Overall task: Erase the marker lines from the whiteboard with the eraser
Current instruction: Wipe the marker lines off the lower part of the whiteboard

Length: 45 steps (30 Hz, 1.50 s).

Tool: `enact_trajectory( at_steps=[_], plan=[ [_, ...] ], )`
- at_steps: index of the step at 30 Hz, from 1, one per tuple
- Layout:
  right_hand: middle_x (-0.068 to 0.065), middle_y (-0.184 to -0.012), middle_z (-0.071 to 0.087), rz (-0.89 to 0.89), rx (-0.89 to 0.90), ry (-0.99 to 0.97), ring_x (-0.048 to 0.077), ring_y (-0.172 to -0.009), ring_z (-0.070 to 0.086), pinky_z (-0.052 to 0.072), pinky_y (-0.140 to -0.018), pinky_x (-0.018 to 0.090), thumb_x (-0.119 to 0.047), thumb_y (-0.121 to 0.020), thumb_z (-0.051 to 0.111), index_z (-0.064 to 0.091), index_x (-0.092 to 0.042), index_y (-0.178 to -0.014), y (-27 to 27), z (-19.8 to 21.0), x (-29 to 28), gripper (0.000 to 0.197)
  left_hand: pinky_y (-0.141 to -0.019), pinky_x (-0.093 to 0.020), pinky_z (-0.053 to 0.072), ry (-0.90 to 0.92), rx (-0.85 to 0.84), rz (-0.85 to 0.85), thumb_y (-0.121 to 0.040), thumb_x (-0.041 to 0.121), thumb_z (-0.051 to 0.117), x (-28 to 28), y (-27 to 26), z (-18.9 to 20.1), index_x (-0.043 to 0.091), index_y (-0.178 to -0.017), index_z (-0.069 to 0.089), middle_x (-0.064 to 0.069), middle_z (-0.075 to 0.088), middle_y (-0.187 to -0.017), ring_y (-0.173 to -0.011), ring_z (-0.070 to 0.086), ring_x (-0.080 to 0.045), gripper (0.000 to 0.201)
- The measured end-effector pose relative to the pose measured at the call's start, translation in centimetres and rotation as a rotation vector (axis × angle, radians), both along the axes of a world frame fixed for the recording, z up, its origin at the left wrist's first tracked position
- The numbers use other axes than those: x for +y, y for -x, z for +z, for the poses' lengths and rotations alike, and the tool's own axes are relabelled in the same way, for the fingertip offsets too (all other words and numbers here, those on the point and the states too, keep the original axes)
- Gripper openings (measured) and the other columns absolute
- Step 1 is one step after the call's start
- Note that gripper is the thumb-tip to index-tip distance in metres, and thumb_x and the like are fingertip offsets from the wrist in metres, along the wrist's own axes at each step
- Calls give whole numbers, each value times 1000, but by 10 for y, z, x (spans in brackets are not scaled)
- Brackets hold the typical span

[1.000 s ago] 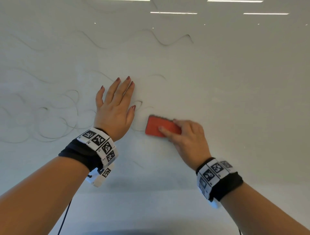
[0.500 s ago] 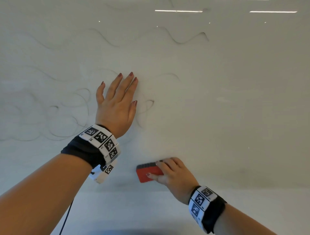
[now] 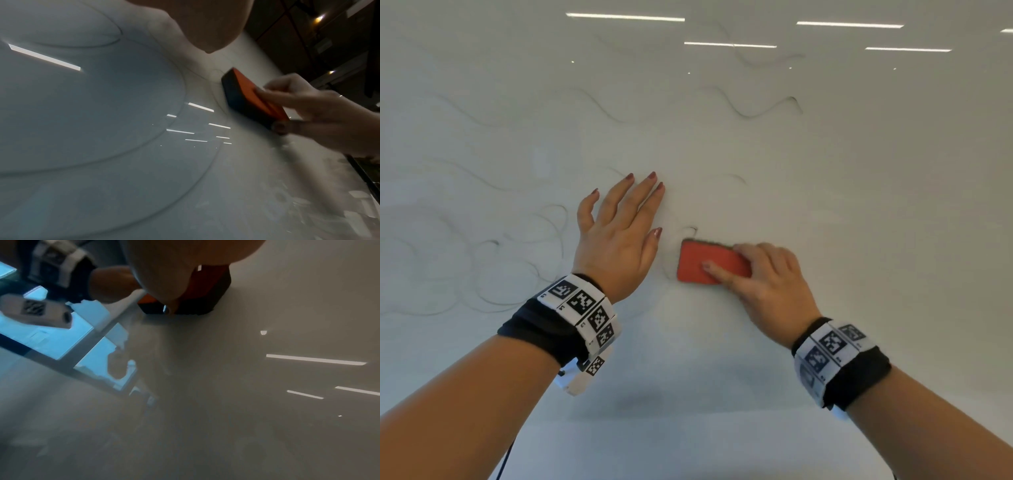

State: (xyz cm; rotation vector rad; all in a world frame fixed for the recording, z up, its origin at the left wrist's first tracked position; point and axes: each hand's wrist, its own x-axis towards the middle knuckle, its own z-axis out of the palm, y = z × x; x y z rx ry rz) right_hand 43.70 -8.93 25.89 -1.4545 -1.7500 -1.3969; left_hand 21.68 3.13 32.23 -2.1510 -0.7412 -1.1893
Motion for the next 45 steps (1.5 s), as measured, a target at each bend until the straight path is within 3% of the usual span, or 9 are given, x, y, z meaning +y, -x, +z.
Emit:
enact_trajectory(
  at_steps=[6, 12, 18, 20, 23, 27, 33, 39, 45],
  plan=[
    [19, -120, 51, -76, 238, -156, 38, -102, 46, 38, -83, 50, -20, -87, 58, 47, -32, -136, 5, 58, -1, 52, -107, -47, 17, -1, 2, -28, -93, 32, 37, -2, 3, 4, 18, -142, 39, 4, 34, -150, -137, 28, -19, 51],
    [16, -115, 54, -26, 197, -65, 34, -97, 47, 35, -79, 44, -12, -78, 71, 51, -35, -134, 41, 15, 17, 64, -108, -45, 14, 39, -51, -51, -92, 26, 38, 0, 5, 7, 17, -142, 38, 4, 34, -149, -139, 26, -17, 51],
    [9, -120, 54, 37, -82, 236, 30, -105, 46, 34, -90, 44, -10, -83, 51, 51, -38, -134, 29, -43, 5, 58, -110, -47, 10, 55, 8, -3, -92, 28, 34, 1, 14, 7, 16, -144, 35, 3, 30, -152, -140, 23, -18, 53],
    [7, -121, 54, 49, -109, 256, 29, -107, 47, 33, -94, 44, -12, -84, 53, 53, -40, -131, 18, -45, -1, 55, -111, -47, 9, 55, 29, 13, -92, 28, 33, 2, 15, 7, 17, -145, 34, 4, 29, -152, -141, 23, -18, 54],
    [12, -118, 53, 53, 141, 41, 33, -100, 50, 36, -86, 45, -13, -77, 68, 57, -38, -127, 5, -16, -7, 57, -111, -47, 8, 50, 38, 32, -93, 29, 33, 3, 17, 8, 18, -145, 33, 6, 29, -153, -141, 23, -16, 54],
    [21, -122, 44, -56, 541, -251, 36, -107, 41, 34, -91, 48, -22, -88, 62, 48, -31, -137, -5, 52, -11, 52, -111, -47, 7, 49, 39, 24, -93, 30, 32, 4, 16, 7, 18, -145, 34, 6, 30, -152, -141, 24, -16, 53],
    [19, -125, 39, -143, 722, -407, 33, -112, 37, 33, -95, 46, -31, -92, 57, 31, -36, -146, 3, 107, 8, 60, -110, -47, 10, 26, 59, 19, -93, 30, 34, 6, 20, 10, 19, -144, 36, 7, 32, -151, -139, 26, -16, 53],
    [21, -122, 43, -107, 552, -324, 35, -107, 40, 34, -88, 47, -27, -88, 60, 37, -30, -144, 43, 109, 25, 60, -110, -47, 12, 8, 57, 14, -93, 30, 34, 7, 20, 10, 18, -144, 37, 6, 34, -150, -139, 27, -16, 53],
    [14, -116, 50, -27, 292, -149, 33, -98, 47, 34, -80, 43, -13, -77, 72, 44, -34, -137, 63, 21, 35, 69, -109, -46, 14, 1, 11, -14, -91, 30, 35, 4, 17, 9, 13, -141, 42, 3, 38, -147, -137, 31, -17, 52]
  ],
)
